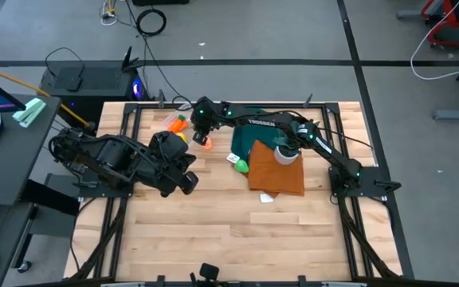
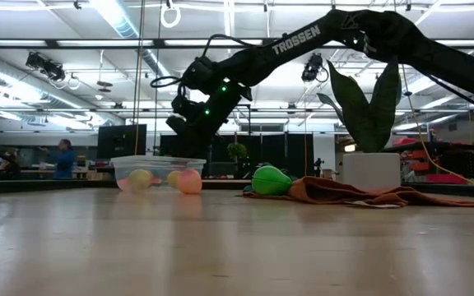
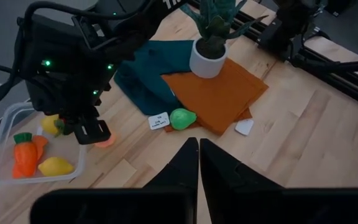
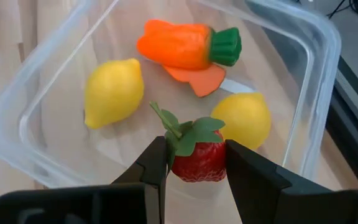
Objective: Pick and placing Produce into tupperware
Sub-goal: Put the strawberry into the transparent container, then put the pear into the transparent container
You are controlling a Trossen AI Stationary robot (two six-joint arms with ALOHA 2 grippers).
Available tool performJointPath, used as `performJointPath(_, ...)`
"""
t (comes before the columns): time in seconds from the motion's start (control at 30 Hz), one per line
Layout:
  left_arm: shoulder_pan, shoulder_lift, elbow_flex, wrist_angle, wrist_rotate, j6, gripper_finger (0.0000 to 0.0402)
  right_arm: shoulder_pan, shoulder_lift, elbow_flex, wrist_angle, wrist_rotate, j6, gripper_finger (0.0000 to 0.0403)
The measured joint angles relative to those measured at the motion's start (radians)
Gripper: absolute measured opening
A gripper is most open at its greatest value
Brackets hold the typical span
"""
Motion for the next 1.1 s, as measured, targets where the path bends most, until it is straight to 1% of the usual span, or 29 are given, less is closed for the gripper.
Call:
performJointPath(0.2, 0.0, 0.0, 0.0, 0.002, 0.0, 0.0, 0.0014, 0.0, 0.0, 0.0, -0.024, 0.0, 0.011, 0.0108)
performJointPath(0.47, 0.0, 0.0, 0.0, 0.004, 0.0, 0.002, 0.0025, 0.0, 0.0, 0.0, -0.036, -0.001, 0.011, 0.0129)
performJointPath(0.63, 0.0, 0.0, 0.0, 0.004, 0.0, 0.002, 0.0017, 0.001, -0.001, 0.0, -0.038, 0.0, 0.01, 0.014)
performJointPath(0.77, 0.0, 0.0, 0.0, 0.003, 0.0, 0.004, 0.0012, 0.002, -0.001, 0.0, -0.038, 0.0, 0.003, 0.0147)
performJointPath(0.9, 0.0, 0.0, 0.0, 0.002, 0.0, 0.006, 0.0018, 0.002, -0.011, -0.001, -0.029, 0.0, -0.01, 0.0149)
performJointPath(1.0, 0.0, 0.001, 0.0, 0.001, 0.0, 0.013, 0.0024, 0.002, -0.027, 0.019, -0.023, 0.0, -0.058, 0.0149)
performJointPath(1.03, 0.0, 0.001, 0.0, 0.0, 0.0, 0.013, 0.0026, 0.002, -0.028, 0.04, -0.022, 0.0, -0.07, 0.0149)
performJointPath(1.1, 0.0, 0.001, 0.0, -0.001, 0.0, 0.021, 0.0028, -0.003, -0.028, 0.101, -0.077, 0.001, -0.08, 0.0149)
